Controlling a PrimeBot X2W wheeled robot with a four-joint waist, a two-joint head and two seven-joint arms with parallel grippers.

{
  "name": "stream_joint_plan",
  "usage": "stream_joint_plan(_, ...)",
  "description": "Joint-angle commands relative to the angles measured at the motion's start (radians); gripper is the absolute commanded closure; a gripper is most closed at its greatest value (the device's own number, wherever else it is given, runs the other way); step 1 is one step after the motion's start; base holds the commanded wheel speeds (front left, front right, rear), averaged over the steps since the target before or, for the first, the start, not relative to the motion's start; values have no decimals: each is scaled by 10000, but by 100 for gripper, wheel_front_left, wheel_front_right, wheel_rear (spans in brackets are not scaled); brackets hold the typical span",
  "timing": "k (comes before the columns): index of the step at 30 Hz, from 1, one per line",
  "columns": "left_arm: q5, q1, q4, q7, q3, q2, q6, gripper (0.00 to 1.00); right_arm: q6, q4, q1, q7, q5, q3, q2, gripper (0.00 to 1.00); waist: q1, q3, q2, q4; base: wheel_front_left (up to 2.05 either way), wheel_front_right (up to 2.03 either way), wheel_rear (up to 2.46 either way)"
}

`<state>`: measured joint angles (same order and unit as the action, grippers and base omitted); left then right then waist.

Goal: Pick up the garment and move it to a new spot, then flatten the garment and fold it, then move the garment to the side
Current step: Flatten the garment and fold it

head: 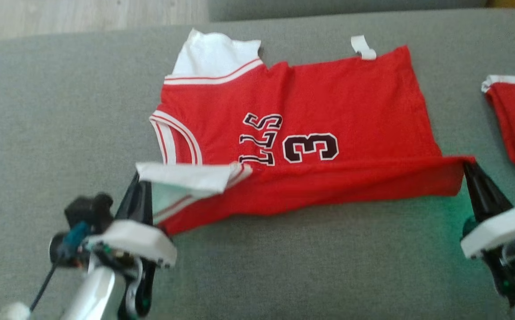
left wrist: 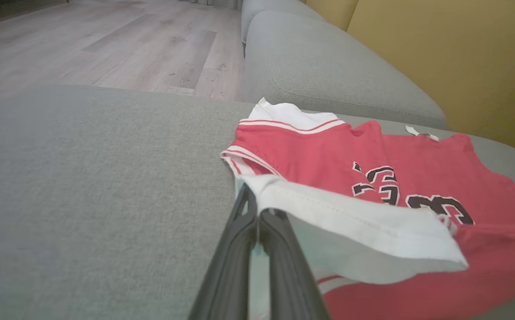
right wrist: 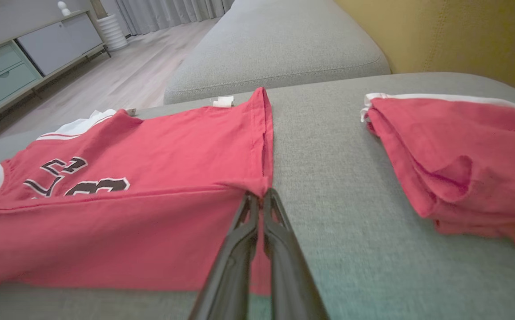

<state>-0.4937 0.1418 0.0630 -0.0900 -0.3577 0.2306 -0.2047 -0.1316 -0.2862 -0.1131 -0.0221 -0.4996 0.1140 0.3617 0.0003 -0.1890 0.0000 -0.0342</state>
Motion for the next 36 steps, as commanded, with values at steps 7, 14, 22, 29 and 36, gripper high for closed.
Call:
stream_joint_plan(7,-1,1880,1274,368,212,-197,377,100,9,-686,-1381,-569,290,895,293,100,-3,-826,0,23,0,0,0)
stream_joint_plan(14,359,2540,2278,819,88,-267,265,0,9,-1508,-2065,-1400,338,1205,187,0,-3,-996,0,-28,0,0,0)
stream_joint_plan(22,823,1441,1561,1522,38,-124,-458,0,9,-2093,-1919,-2022,231,1005,-195,0,-3,-542,0,-16,0,0,0)
stream_joint_plan(29,645,-274,1598,1563,-83,-388,-1039,0,9,-2333,-1562,-2144,130,1020,-558,0,-3,-197,0,54,0,0,0)
stream_joint_plan(36,391,-475,2580,1469,-124,-368,-848,0,9,-2434,-1495,-2174,110,988,-584,0,-3,-104,0,117,0,0,0)
